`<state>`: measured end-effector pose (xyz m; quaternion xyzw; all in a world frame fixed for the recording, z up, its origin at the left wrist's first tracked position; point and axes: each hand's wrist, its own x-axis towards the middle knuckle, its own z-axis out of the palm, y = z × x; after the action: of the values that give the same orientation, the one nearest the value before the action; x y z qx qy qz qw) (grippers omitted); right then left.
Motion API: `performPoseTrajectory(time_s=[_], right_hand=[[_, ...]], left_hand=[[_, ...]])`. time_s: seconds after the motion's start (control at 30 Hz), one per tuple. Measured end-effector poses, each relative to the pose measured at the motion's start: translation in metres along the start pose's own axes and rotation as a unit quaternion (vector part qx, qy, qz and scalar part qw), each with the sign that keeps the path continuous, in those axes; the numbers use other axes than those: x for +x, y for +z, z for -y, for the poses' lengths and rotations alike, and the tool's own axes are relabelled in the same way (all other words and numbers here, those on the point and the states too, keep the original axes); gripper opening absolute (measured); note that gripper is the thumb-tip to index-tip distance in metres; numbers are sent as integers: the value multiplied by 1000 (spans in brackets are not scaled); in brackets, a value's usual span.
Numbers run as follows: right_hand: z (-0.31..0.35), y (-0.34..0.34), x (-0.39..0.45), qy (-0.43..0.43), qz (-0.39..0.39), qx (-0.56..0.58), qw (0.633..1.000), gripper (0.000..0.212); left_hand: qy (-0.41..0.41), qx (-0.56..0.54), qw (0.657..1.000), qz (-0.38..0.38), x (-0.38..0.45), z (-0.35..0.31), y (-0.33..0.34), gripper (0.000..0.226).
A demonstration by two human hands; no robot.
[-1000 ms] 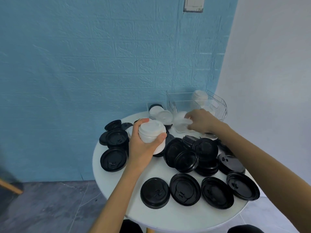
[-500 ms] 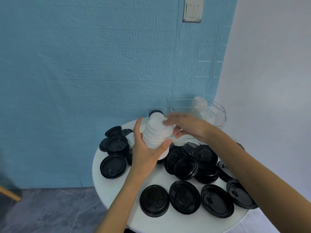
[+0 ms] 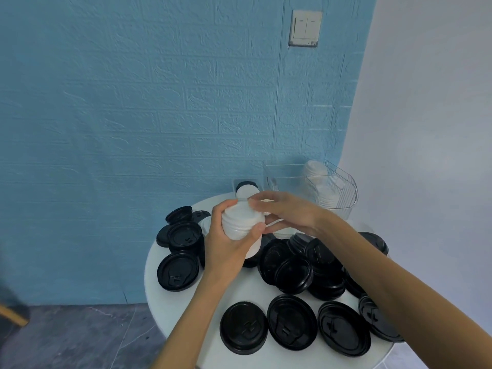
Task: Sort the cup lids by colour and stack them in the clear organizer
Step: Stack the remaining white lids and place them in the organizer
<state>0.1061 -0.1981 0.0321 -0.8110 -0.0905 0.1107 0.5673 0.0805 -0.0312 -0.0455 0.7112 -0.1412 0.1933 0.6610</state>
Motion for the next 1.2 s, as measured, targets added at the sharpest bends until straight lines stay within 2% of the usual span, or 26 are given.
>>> performPoseTrajectory(time_s=[0.07,0.13,0.23,0.37,0.47,0.57,0.73,0.83,0.93,1.07,1.2], right_hand=[[-7,-9,13,-6,-75,-123,990,36],[-20,-20,29,9,-129,-275,953,43],[-37,-29,46,76,-100,-395,910,50],[-43,-26,57,103,-67,-459,880,56],[-46,-22,63,126,-14,-492,861,58],[-49,-19,66,140,12,-487,862,61],[-52,-15,67,149,-2,-470,870,75],[-55,-15,69,146,-19,-465,873,75],[-45,-17,66,129,-33,-422,897,70],[-8,-23,50,89,-3,-364,927,62],[39,-24,16,1,-33,-198,980,45]], left_hand=[[-5,-11,1000,-11,2,0,-1,61],[-6,-21,1000,-19,2,-2,-2,64],[-6,-27,999,-17,1,-3,-2,66],[2,-33,999,-10,1,-3,-2,70],[9,-38,999,-7,1,-4,-1,74],[13,-45,999,-6,2,-6,-1,75],[15,-50,999,-6,2,-8,-3,73],[15,-49,999,-6,2,-9,-4,72],[13,-45,999,-6,2,-8,-6,74],[4,-37,999,-2,2,-7,-9,72],[-9,-32,999,1,-1,-7,-7,65]])
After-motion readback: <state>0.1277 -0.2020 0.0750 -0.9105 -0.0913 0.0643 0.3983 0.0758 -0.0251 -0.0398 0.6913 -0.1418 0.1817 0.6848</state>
